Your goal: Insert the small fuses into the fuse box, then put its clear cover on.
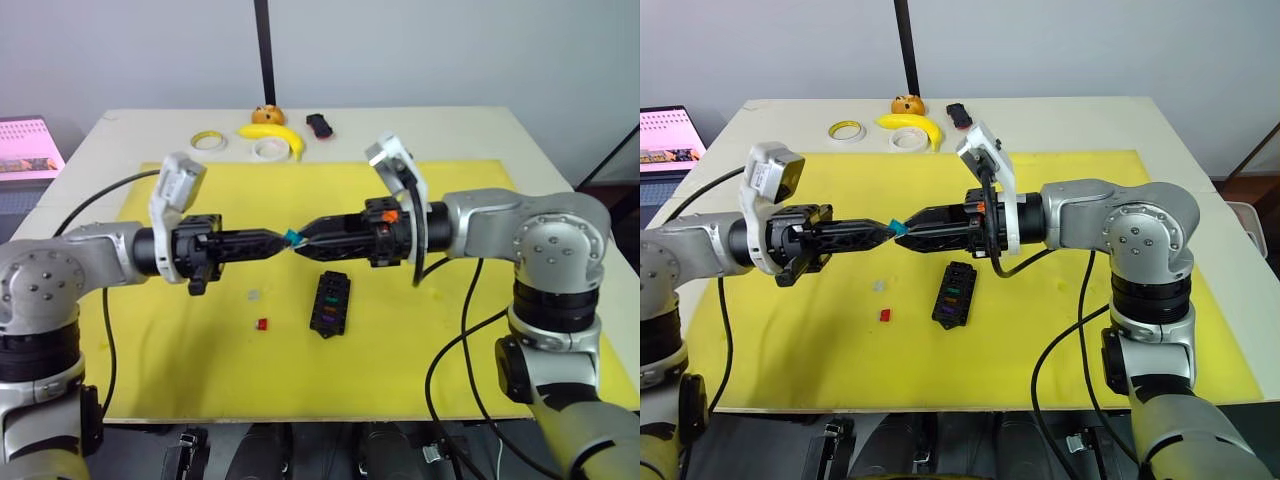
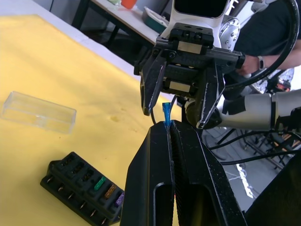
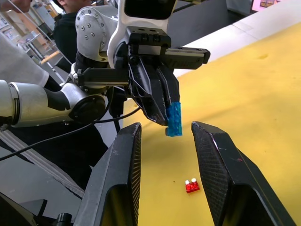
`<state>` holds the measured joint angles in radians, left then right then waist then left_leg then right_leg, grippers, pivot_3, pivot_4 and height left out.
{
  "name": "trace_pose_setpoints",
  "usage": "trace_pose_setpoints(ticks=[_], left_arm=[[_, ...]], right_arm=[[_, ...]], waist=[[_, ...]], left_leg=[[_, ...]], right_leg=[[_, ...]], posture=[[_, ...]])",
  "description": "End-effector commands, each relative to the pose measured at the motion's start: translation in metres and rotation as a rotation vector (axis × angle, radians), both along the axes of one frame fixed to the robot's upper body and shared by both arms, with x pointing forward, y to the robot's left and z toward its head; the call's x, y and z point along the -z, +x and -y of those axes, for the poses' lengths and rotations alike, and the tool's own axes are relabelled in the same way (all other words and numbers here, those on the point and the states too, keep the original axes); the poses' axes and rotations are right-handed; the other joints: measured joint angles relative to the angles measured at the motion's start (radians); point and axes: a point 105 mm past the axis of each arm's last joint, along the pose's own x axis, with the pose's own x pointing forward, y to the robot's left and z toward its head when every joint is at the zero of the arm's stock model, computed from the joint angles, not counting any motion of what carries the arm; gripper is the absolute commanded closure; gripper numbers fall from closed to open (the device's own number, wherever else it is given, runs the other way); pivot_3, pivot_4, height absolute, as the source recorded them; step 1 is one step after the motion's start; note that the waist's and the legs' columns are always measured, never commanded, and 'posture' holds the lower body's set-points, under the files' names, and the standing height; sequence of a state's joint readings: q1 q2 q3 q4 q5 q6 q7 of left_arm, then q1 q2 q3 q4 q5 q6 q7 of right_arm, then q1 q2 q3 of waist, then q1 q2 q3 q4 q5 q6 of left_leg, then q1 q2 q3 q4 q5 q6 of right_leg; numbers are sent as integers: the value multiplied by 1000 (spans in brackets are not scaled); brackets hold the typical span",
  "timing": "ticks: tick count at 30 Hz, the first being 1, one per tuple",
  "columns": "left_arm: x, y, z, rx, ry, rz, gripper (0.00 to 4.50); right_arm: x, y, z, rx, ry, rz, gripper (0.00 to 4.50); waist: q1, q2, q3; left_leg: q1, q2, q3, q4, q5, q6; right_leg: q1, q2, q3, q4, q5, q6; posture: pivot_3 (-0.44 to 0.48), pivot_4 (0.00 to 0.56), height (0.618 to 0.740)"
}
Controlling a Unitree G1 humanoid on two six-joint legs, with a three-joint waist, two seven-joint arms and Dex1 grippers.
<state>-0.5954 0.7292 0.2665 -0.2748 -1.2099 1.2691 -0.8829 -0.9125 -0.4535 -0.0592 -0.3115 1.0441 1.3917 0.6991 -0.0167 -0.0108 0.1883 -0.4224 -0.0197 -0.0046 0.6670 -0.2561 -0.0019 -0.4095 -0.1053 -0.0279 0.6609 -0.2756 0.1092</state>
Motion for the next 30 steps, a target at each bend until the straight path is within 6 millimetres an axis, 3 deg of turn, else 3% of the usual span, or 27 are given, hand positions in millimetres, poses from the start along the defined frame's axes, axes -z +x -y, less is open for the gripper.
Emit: trace_pose_setpoints(ticks=[1,4,6,16,19,26,30], left_arm=[[-5,-3,0,8,-10,35,4500],[-5,-3,1,10,-6,36,4500],[-5,-3,0,8,-6,37,4500],[3,-3,-2,-14,71,58,4500],[16,1,-6,-42,199,117,3568],[50,7,-12,-6,441,306,44],[66,11,-9,10,491,375,44]], right_arm=[[-10,-4,-1,-19,18,41,2707],[-11,-5,-2,-22,20,41,3544],[-11,-5,-2,-24,16,41,4452],[-9,-5,0,-16,-16,70,4452],[-6,-3,1,-5,-98,148,4500],[26,12,7,-5,-403,410,4500],[41,19,6,-34,-477,471,4500]], waist=[[0,0,0],[0,0,0],[0,0,0],[0,0,0],[0,0,0],[2,0,0],[2,0,0]], left_leg=[[0,0,0,0,0,0],[0,0,0,0,0,0],[0,0,0,0,0,0],[0,0,0,0,0,0],[0,0,0,0,0,0],[-1,1,0,-2,0,0],[-3,1,0,-2,0,0]], right_leg=[[0,0,0,0,0,0],[0,0,0,0,0,0],[0,0,0,0,0,0],[0,0,0,0,0,0],[0,0,0,-1,0,0],[0,1,0,-5,0,0],[-1,1,0,-6,0,0]], posture=[[0,150,740],[0,150,740],[0,150,740],[0,150,740],[0,150,740],[0,150,740],[0,150,740]])
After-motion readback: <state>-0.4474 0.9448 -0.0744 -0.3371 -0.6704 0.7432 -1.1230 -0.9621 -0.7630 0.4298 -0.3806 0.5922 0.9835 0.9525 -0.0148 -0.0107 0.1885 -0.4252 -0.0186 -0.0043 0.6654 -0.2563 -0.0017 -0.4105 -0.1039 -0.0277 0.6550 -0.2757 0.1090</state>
